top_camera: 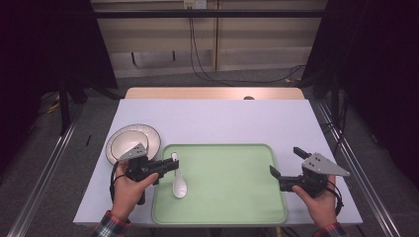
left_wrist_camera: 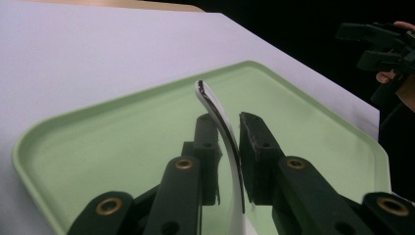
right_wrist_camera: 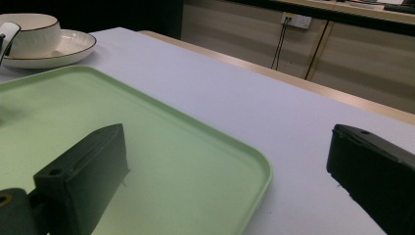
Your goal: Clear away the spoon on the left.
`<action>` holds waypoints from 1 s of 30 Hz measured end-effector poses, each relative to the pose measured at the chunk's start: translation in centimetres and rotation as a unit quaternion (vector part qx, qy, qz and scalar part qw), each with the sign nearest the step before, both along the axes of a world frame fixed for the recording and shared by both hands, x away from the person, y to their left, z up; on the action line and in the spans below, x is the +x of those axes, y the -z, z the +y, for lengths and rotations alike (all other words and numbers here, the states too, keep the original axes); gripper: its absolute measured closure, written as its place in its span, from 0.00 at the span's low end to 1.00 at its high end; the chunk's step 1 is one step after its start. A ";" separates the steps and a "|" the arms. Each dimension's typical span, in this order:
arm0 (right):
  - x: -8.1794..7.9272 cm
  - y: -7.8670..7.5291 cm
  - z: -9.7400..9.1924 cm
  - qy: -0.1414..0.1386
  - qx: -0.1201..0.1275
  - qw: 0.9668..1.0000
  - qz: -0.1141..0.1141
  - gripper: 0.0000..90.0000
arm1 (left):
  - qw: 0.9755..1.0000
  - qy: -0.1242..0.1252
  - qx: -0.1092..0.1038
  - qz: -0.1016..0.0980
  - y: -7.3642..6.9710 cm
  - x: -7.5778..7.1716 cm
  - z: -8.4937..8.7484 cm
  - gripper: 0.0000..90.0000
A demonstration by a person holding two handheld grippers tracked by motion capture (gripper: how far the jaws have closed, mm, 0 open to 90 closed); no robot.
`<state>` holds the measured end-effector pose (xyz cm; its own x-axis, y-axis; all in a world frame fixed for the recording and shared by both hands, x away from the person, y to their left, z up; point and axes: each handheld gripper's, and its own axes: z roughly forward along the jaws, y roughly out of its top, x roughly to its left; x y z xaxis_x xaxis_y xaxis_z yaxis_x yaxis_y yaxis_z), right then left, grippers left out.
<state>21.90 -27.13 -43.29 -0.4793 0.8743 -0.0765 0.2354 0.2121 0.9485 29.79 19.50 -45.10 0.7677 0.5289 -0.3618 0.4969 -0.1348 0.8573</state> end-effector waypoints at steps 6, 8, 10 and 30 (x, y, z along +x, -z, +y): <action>0.0 0.0 0.1 -0.002 0.001 1.000 0.001 0.02 | 1.000 -0.003 -0.001 0.000 0.3 0.2 -0.1 0.86; 0.0 0.0 0.0 -0.004 0.001 1.000 0.001 0.02 | 1.000 -0.004 0.000 0.000 0.4 0.3 -0.2 0.86; 0.0 0.0 0.0 -0.005 0.001 1.000 0.002 0.02 | 1.000 -0.004 0.001 -0.002 0.5 0.4 -0.2 0.85; 0.0 0.1 0.0 -0.005 0.000 1.000 0.004 0.01 | 1.000 -0.015 0.021 0.002 1.6 1.0 -0.2 0.81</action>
